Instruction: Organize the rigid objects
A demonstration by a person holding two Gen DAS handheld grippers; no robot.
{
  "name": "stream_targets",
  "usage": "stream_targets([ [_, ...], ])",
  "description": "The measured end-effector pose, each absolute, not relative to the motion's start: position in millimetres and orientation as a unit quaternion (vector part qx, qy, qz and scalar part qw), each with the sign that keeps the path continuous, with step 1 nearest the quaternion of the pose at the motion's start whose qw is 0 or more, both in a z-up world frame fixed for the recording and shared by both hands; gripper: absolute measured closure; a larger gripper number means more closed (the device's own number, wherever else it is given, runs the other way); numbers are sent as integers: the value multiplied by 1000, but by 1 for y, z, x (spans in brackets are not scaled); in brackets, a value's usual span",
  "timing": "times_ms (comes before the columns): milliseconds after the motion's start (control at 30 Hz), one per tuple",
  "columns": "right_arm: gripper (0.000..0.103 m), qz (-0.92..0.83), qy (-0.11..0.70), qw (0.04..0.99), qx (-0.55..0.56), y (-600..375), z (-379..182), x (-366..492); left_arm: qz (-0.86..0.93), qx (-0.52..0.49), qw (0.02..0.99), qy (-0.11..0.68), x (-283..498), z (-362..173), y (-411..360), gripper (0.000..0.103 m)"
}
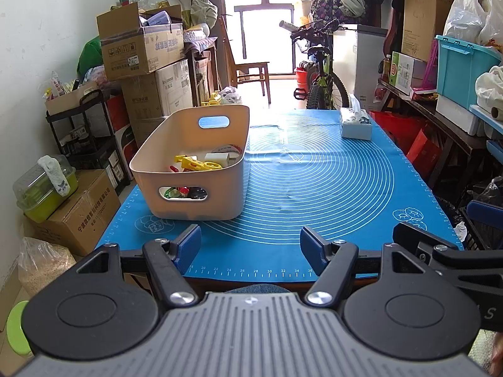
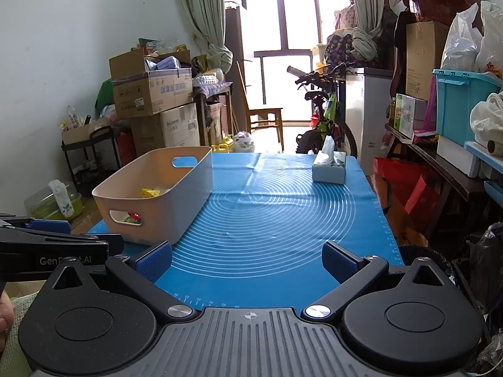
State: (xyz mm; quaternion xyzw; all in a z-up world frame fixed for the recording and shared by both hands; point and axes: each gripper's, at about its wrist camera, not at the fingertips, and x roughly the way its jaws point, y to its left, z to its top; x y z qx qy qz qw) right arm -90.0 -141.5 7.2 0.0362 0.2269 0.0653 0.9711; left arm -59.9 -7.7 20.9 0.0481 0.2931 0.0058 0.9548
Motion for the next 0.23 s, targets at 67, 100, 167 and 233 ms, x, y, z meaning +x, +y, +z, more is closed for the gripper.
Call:
stream_targets([
  [67,3,65,227,971,36,-141,7,-90,6,48,955,293,-60,21,-8,33],
  [100,3,65,227,971,36,-141,7,-90,6,48,955,293,-60,21,-8,33],
  [167,3,65,227,971,36,-141,7,-90,6,48,955,293,-60,21,-8,33],
  [233,3,65,227,971,36,-141,7,-90,5,47,955,292,-60,23,-7,33],
])
